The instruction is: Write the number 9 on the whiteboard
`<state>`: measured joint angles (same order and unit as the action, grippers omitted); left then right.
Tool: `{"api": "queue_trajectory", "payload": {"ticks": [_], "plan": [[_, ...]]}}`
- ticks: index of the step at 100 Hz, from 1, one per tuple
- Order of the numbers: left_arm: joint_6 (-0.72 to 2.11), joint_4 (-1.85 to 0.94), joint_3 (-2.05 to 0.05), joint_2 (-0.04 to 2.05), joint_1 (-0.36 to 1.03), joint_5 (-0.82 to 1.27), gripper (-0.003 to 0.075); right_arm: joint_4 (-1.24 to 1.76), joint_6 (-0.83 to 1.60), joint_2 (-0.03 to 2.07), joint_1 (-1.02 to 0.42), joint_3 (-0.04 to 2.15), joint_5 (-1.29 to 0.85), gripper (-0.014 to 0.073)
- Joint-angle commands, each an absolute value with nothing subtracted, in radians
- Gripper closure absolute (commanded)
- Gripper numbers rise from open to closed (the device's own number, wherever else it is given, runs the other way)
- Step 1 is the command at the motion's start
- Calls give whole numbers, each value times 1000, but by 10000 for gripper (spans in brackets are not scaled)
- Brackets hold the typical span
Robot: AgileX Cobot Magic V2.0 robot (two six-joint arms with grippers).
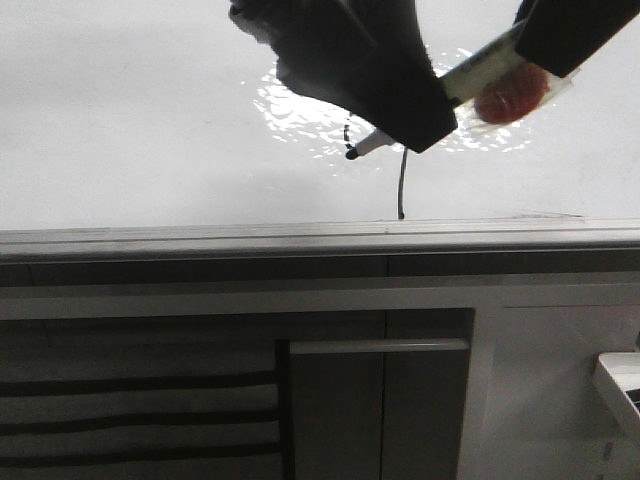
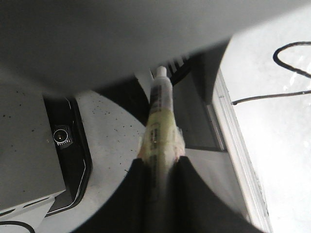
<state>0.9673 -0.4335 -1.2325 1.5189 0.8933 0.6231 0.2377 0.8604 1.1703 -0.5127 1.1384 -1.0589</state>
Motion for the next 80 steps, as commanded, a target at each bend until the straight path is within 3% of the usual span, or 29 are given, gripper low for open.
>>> {"api": "queue_trajectory", "payload": {"ticks": [1, 17, 67, 74, 80], "plan": [[964, -464, -1265, 1489, 903, 576, 530, 260, 868, 1143, -515, 1174, -1030, 640], [964, -464, -1265, 1489, 903, 576, 608, 279, 868, 1143, -515, 1174, -1019, 640], [964, -462, -1265, 1489, 903, 576, 706, 283, 868, 1145, -515, 1173, -1039, 634], [963, -462, -1265, 1489, 901, 576, 718, 283, 868, 1145, -515, 1173, -1045, 587], [958, -462, -1265, 1489, 896, 576, 730, 283, 860, 1145, -515, 1173, -1045, 494]]}}
